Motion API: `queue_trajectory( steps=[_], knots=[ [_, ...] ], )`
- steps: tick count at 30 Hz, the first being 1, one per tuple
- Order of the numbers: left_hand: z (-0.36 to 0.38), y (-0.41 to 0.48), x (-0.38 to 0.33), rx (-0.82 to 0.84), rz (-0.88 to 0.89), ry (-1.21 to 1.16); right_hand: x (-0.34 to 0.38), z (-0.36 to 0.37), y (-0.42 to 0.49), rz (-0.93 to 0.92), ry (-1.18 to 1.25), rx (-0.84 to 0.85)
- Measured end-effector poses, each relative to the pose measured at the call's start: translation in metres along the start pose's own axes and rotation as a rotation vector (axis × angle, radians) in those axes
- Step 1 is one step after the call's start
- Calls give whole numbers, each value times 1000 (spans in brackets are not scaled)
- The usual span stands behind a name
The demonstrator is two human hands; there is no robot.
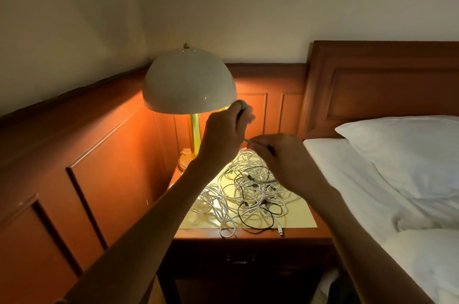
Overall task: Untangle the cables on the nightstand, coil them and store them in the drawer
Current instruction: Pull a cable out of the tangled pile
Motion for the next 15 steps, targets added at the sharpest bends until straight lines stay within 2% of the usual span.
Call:
queue_trajectory(
  steps=[2,4,6,9,10,12,14,15],
  knots=[
    [-3,-6,8,206,60,46,-10,-20,3,-49,-170,-36],
    [-7,-13,7,436,57,-29,-18,-39,7,-126,-250,-15],
    [-11,-16,3,671,-82,-184,-26,-46,12,-229,-199,31],
    [-26,-13,-2,1002,-396,-652,-39,-44,13,-276,-87,-34],
    [-32,-12,-5,1037,-467,-837,-43,-40,11,-275,-58,-92],
    [-36,-12,-12,1003,-585,-1187,-45,-28,6,-240,20,-205],
    [-33,-9,-23,835,-708,-1589,-37,-11,3,-157,114,-235],
    [-28,-5,-25,682,-764,-1772,-33,-1,3,-110,145,-224]
  ],
)
Point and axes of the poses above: each hand's wrist, its own y-axis towards the middle knuckle, its own z-axis out of the palm, x = y × z, the point moved 1 cm from there along y, towards the middle knuckle, and after that the axes turned 10 degrees about -z, right-handed, at the moved point
